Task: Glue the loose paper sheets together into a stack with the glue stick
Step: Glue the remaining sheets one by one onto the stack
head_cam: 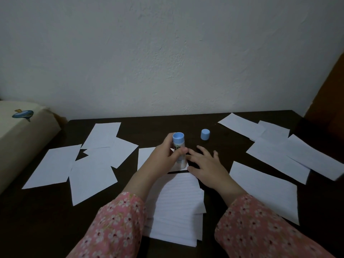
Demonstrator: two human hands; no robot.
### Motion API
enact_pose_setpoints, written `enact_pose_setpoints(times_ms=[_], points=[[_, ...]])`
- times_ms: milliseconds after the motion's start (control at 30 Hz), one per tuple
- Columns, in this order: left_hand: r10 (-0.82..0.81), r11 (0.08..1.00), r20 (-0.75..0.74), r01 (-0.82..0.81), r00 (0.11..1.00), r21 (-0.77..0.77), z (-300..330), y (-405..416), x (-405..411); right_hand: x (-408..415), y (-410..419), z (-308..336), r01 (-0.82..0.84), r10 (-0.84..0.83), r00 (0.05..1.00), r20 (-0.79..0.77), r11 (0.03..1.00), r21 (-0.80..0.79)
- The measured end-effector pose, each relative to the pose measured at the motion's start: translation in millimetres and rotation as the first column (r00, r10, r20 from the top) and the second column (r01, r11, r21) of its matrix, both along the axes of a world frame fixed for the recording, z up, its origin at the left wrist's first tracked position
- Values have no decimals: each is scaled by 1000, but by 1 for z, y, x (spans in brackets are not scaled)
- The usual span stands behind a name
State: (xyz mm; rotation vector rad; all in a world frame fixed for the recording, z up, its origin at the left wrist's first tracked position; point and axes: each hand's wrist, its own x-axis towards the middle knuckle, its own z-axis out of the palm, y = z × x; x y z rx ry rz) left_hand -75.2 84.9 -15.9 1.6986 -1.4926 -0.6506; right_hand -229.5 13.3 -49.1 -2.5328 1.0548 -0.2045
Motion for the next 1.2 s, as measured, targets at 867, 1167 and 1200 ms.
enact_pose_setpoints(times_ms=[867,1167,1200], points=[[-24,998,113,17,993,65,12,23,14,3,-4,-5,22,-23,1000,21,1000,9],[52,991,114,-66,992,119,11,34,33,4,-5,-6,33,-33,999,0,999,3],[55,990,113,-68,992,121,10,36,35,4,-5,-6,33,-33,999,-4,999,1]])
